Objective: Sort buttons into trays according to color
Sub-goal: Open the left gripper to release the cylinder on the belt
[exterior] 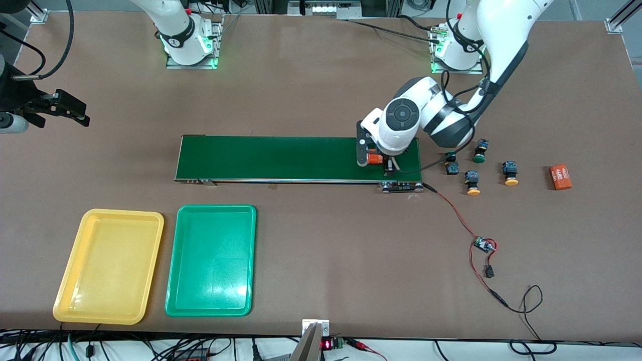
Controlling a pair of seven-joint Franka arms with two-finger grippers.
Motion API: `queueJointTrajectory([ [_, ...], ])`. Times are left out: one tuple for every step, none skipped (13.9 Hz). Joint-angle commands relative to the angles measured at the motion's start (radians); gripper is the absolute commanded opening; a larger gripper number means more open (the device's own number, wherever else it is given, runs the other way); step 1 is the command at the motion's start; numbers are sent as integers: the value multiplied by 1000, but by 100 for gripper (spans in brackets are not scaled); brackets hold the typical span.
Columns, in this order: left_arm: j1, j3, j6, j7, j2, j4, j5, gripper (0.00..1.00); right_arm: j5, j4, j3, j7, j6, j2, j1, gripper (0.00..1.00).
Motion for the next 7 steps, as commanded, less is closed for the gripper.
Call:
queueJointTrajectory([
  [85, -8, -99, -51, -88, 16, -21, 100, -1, -7, 5, 6, 1, -7, -7, 100],
  [121, -6, -133, -95, -96, 20, -38, 100, -1, -7, 7, 6, 1, -7, -7, 100],
  [159, -6, -153, -155, -96, 31, -42, 100, -1, -7, 7, 6, 1, -7, -7, 100],
  [194, -6, -180, -215, -96, 43, -42, 100, -1, -7, 5, 6, 1, -7, -7, 100],
  [225, 0, -217, -278, -99, 56, -42, 100, -1, -7, 7, 6, 1, -7, -7, 100],
  [251, 8, -231, -360, -101, 65, -42, 100, -1, -7, 7, 6, 1, -7, -7, 100],
  [306, 8, -234, -446, -99, 79, -41, 100, -1, -7, 7, 6, 1, -7, -7, 100],
])
